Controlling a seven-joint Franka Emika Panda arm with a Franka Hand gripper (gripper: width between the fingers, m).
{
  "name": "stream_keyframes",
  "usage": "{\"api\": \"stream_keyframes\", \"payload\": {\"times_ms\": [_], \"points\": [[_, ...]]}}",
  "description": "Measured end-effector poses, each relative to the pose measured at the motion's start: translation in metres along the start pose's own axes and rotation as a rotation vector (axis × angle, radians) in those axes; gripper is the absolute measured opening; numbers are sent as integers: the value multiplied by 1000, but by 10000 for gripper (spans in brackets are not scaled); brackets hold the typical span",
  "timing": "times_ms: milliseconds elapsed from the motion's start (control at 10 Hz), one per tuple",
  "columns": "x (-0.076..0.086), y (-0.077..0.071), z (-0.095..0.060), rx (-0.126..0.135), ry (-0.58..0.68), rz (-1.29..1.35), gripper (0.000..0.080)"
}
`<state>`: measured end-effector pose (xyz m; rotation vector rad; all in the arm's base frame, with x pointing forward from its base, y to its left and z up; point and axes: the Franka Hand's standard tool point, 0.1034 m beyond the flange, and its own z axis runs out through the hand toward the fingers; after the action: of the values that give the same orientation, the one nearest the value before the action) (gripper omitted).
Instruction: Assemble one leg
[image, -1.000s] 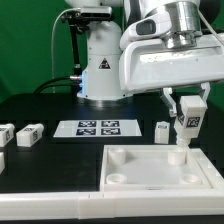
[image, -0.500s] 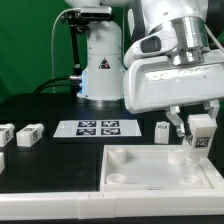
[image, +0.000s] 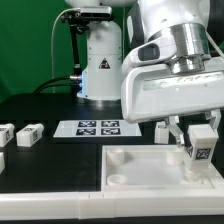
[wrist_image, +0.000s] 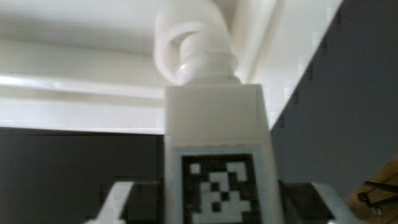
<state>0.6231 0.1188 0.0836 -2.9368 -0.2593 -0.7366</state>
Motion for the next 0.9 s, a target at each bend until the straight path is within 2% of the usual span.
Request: {"api": "stream_keyframes", "payload": {"times_ms": [400, 500, 600, 800, 900], "points": [[-13, -1, 3, -4, 20, -2, 291], [-16, -2, 1, -9, 62, -3, 291], [-22, -3, -2, -16, 103, -1, 291], [-48, -6, -5, -19, 92, -1, 291], [-47, -5, -4, -15, 58, -1, 291]]}}
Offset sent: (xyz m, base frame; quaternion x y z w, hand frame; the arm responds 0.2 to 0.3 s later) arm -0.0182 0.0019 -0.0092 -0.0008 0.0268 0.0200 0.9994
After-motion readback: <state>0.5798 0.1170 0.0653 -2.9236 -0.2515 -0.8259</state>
